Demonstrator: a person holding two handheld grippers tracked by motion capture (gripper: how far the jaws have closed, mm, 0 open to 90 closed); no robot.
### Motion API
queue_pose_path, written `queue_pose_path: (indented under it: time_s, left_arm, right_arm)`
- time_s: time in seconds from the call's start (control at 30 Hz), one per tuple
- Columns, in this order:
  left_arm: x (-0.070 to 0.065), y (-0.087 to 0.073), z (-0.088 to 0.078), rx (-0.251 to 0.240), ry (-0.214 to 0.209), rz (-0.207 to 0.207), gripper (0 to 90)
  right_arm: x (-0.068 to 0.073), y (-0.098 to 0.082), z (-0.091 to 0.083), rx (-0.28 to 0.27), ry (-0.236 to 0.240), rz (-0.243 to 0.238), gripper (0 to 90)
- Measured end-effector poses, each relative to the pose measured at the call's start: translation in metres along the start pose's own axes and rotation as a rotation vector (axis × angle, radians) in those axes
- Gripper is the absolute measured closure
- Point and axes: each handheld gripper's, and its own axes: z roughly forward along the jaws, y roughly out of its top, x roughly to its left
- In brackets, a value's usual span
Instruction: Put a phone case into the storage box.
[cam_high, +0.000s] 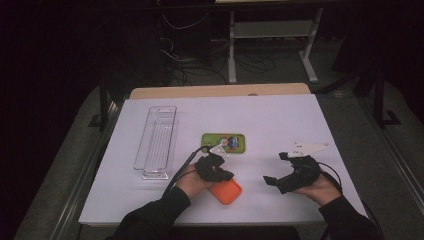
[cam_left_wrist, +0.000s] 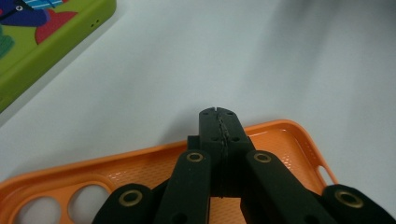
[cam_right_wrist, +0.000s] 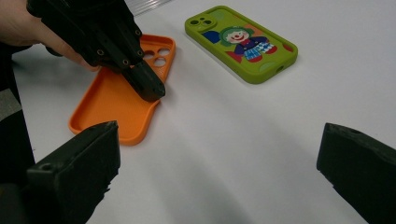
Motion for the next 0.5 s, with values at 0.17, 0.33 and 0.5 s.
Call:
queue_pose_path:
  time_s: [0.17,0.33,0.5]
  left_arm:
    - [-0.003,0.0,-0.005,-0.005,-0.016,0.03,89.7]
    - [-0.005,0.0,-0.022,-0.035,-0.027,0.073,85.3]
    - [-0.001,-0.006,-0.048,-0.1,-0.038,0.06,76.4]
  right_arm:
    - [0.001,0.0,0.0,0.007,0.002,0.01,0.0]
    - [0.001,0.0,0.0,0.007,0.003,0.009,0.0]
    - [0.0,-0.001,0.0,0.012,0.004,0.012,0.0]
